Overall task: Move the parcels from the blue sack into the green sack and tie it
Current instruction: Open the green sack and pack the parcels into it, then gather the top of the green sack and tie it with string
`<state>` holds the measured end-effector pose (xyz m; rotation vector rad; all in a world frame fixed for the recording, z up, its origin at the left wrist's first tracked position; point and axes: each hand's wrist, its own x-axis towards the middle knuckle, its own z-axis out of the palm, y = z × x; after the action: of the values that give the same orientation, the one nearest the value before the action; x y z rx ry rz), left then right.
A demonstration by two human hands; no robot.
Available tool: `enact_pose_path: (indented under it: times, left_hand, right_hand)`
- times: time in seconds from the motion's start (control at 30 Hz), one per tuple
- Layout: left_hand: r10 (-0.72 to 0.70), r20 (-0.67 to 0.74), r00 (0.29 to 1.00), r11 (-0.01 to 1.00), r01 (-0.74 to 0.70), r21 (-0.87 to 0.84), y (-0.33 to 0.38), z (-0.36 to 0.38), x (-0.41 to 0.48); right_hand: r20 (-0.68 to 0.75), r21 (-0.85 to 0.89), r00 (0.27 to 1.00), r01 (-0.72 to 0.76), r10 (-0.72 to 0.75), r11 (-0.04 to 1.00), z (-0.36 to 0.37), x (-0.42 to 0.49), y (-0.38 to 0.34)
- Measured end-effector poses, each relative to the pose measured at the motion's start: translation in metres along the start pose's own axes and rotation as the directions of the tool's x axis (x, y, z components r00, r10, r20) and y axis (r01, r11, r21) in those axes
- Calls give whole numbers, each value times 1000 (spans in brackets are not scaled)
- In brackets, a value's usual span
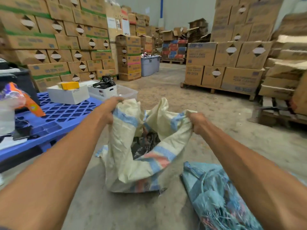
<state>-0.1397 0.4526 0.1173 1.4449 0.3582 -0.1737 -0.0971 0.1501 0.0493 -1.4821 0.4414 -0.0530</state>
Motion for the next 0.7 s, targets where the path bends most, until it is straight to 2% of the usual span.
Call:
enact_pose_path:
  times: [0.07, 0.13, 0.2, 0.3, 0.4, 0.47, 0.53, 0.6, 0.67, 0.7]
  left_hand:
    - [212, 54, 976, 968, -201, -151, 50, 13, -26]
    - [419, 77, 905, 888, -391, -243, 97, 17, -58]
    - [502, 132, 855, 860, -479, -175, 125, 12, -76]
    - [376, 171, 911, 904, -401, 147, 112, -1, -75]
    - [343, 149, 927, 871, -374, 319, 72, -3, -66]
    - [349, 163, 923, 870, -384, 308, 56, -1, -61]
    - [341, 181, 922, 896, -377, 233, 47, 2, -61]
    - [323, 175, 930, 916, -354, 192, 40, 7, -58]
    - [307, 187, 933, 916, -343, 209, 34, 8, -51]
    - [283, 205, 937, 914, -328, 238, 32, 7, -48]
  right_hand:
    - [23, 60, 989, 144, -145, 988, 11, -35, -73]
    - [86, 62, 956, 276, -280, 959, 21, -66, -121]
    - [134, 74, 937, 316, -323, 946, 30, -88, -142]
    - [220, -12, 957, 195, -188, 981, 38, -107, -132]
    - [308, -41, 951, -24, 35, 999, 32, -106, -104]
    - [276, 37, 945, -195, 178, 980, 21, -86, -80]
    - [179, 37, 947, -279, 268, 960, 8, -69, -53]
    - [101, -100, 941, -313, 323, 944, -4, -73, -30]
    - [-24, -334, 950, -302, 312, 893, -18, -80, -11]
    - [2, -437, 951, -277, 309, 856, -22, -86, -2]
